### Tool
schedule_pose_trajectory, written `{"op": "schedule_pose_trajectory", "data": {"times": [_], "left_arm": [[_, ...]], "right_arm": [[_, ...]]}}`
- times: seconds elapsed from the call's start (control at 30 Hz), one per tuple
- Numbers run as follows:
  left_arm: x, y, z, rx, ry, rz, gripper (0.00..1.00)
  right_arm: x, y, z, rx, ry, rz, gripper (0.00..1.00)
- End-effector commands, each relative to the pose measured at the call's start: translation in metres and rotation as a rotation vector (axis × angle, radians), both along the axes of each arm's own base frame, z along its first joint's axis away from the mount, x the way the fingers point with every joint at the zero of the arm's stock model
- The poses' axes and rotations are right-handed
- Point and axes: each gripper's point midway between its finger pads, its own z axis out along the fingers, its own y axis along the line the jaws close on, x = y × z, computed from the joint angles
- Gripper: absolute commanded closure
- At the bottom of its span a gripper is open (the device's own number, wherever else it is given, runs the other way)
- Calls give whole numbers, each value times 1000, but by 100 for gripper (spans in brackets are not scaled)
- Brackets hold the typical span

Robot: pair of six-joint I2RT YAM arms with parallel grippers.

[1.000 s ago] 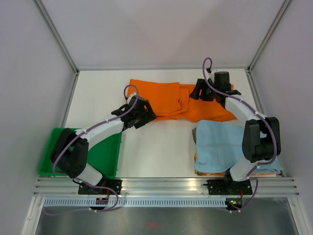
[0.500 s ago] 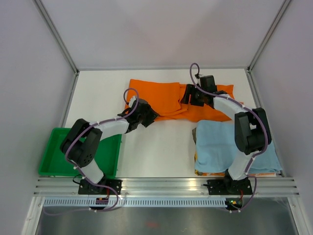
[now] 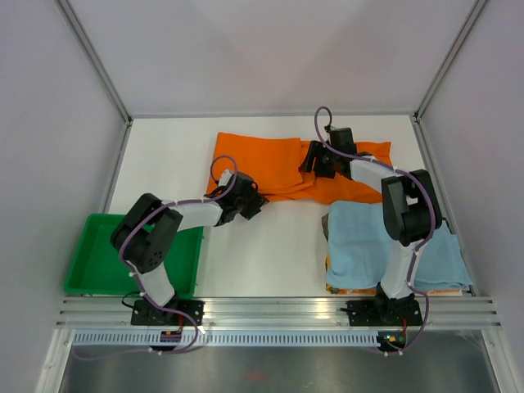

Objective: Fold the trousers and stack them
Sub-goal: Fold the trousers

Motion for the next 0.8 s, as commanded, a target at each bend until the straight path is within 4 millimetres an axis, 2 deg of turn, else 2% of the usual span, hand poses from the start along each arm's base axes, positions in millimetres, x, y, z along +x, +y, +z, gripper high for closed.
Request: {"op": "schedule_pose_trajectory", "data": {"times": [0.0, 0.03, 0.13, 0.2, 0.37, 0.47, 0.5, 0.57, 0.6, 0.63, 0.67, 0.73, 0.77], "left_arm": [[10, -5, 4, 9, -12, 62, 50], [12, -4, 3, 14, -11, 74, 50], [17, 4, -1, 34, -22, 125, 49], [22, 5, 0, 29, -41, 150, 48], [32, -5, 13, -39, -101, 144, 46], [36, -6, 7, -38, -96, 159, 46], [37, -6, 3, -31, -90, 164, 48], [39, -8, -7, -23, -67, 171, 50], [38, -8, -12, -18, -56, 174, 59], [38, -7, -15, -16, -48, 180, 65], [37, -7, -21, -9, -37, 183, 70], [35, -1, -28, 9, -19, 200, 92], [32, 1, -29, 17, -12, 210, 98]], "right_arm": [[26, 10, 17, 44, -76, -13, 34], [27, 11, 16, 50, -73, -10, 39], [29, 15, 20, 62, -86, -11, 45], [29, 17, 21, 62, -90, -5, 45], [25, 15, 14, 36, -76, 8, 46], [27, 16, 15, 38, -79, 9, 46], [28, 17, 15, 42, -79, 11, 49], [31, 21, 19, 64, -84, 14, 61], [33, 21, 20, 68, -85, 13, 65], [34, 23, 23, 72, -90, 11, 74], [39, 22, 27, 68, -103, 3, 79], [45, 20, 32, 58, -118, -7, 92], [50, 20, 38, 54, -133, -12, 96]]}}
